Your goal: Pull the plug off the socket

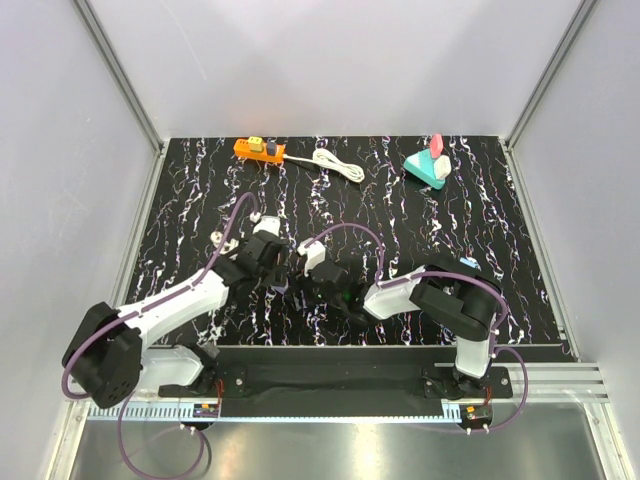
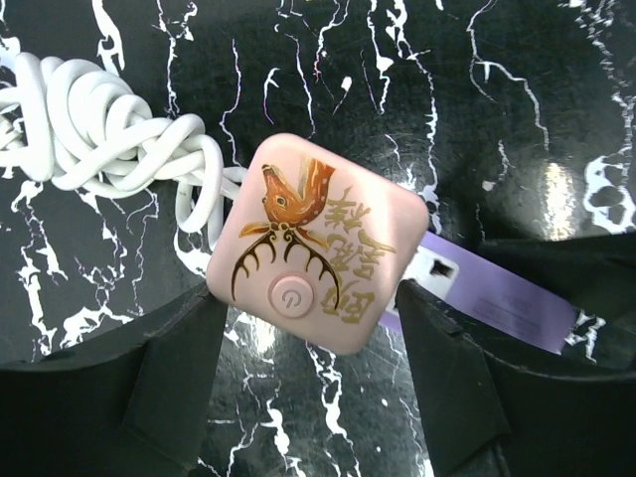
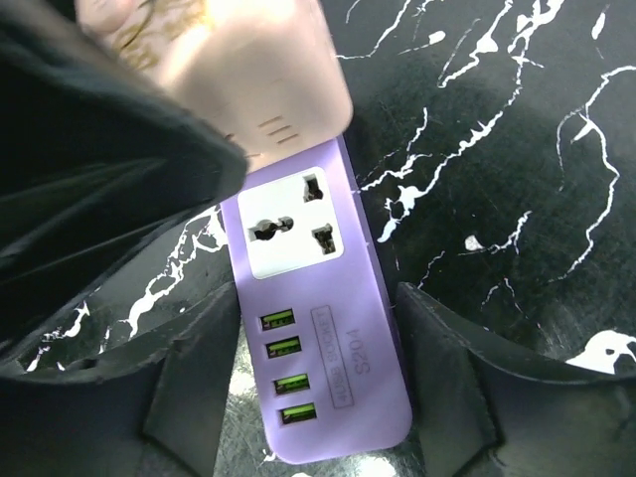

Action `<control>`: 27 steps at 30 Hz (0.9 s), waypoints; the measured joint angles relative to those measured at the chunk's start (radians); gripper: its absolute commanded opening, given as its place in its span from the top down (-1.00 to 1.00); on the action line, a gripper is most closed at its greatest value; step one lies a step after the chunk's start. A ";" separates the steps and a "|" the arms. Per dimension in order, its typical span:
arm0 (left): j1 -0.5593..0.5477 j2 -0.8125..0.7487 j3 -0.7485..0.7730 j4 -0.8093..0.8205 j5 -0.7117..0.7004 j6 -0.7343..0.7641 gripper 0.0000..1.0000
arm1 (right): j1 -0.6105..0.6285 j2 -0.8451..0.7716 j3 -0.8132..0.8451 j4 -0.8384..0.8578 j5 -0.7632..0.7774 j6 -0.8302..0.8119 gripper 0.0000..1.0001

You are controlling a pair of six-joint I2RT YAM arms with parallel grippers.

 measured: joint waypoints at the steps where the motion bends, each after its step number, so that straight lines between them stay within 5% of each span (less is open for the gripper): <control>1: 0.002 0.011 0.000 0.007 0.000 0.004 -0.38 | 0.002 0.003 0.000 0.004 0.000 -0.003 -0.28; 9: 0.040 0.018 0.000 0.037 0.029 0.023 -0.33 | 0.002 0.010 0.003 0.015 -0.009 -0.014 0.05; 13: 0.051 0.016 0.000 0.044 0.042 0.032 -0.54 | 0.002 0.011 0.004 0.015 -0.012 -0.015 0.21; 16: 0.060 0.010 0.000 0.069 0.047 0.042 -0.66 | 0.003 0.015 0.012 0.011 -0.024 -0.021 0.52; 23: 0.100 -0.002 0.000 0.100 0.094 0.063 -0.58 | 0.003 0.016 0.015 0.007 -0.031 -0.026 1.00; 27: 0.112 -0.002 0.000 0.113 0.120 0.078 -0.56 | 0.003 0.016 0.015 0.008 -0.046 -0.025 1.00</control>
